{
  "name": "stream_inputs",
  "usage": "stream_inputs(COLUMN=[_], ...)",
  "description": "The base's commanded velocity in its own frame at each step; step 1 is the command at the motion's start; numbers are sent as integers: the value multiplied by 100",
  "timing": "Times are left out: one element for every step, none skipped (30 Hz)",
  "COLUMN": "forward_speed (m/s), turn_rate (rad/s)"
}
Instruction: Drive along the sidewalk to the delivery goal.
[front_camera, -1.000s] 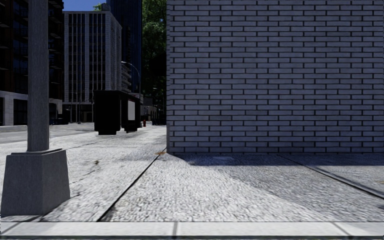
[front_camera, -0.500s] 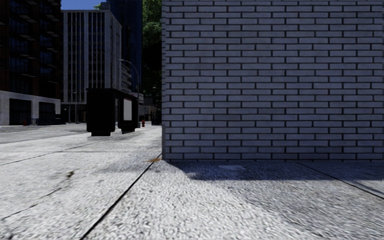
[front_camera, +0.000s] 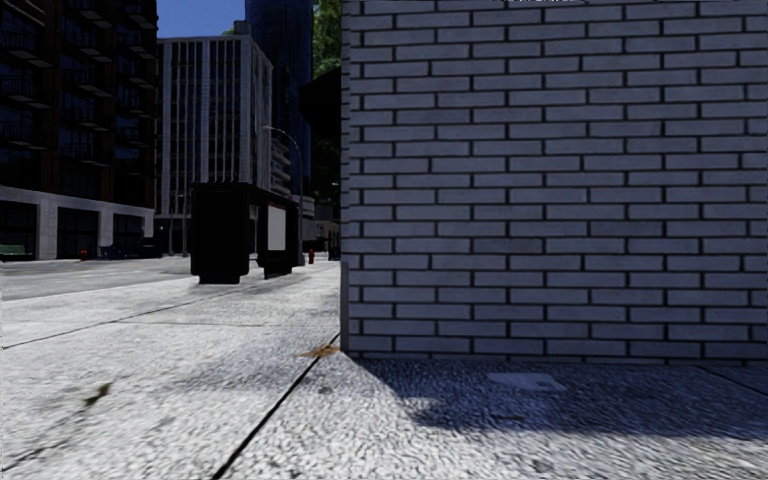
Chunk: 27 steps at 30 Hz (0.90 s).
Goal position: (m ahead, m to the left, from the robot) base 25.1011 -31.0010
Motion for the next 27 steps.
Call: stream_inputs(forward_speed=[157, 157, 157, 157, 157, 157, 157, 157, 157, 157, 157, 157, 157, 157, 157, 157, 157, 157, 157, 157, 157, 157, 157, 157, 157, 157, 157], turn_rate=[67, 67, 80, 82, 83, 83, 83, 83, 83, 85, 86, 90, 91, 91, 91, 92, 92, 92, 92, 92, 92, 92, 92, 92, 92, 92, 92])
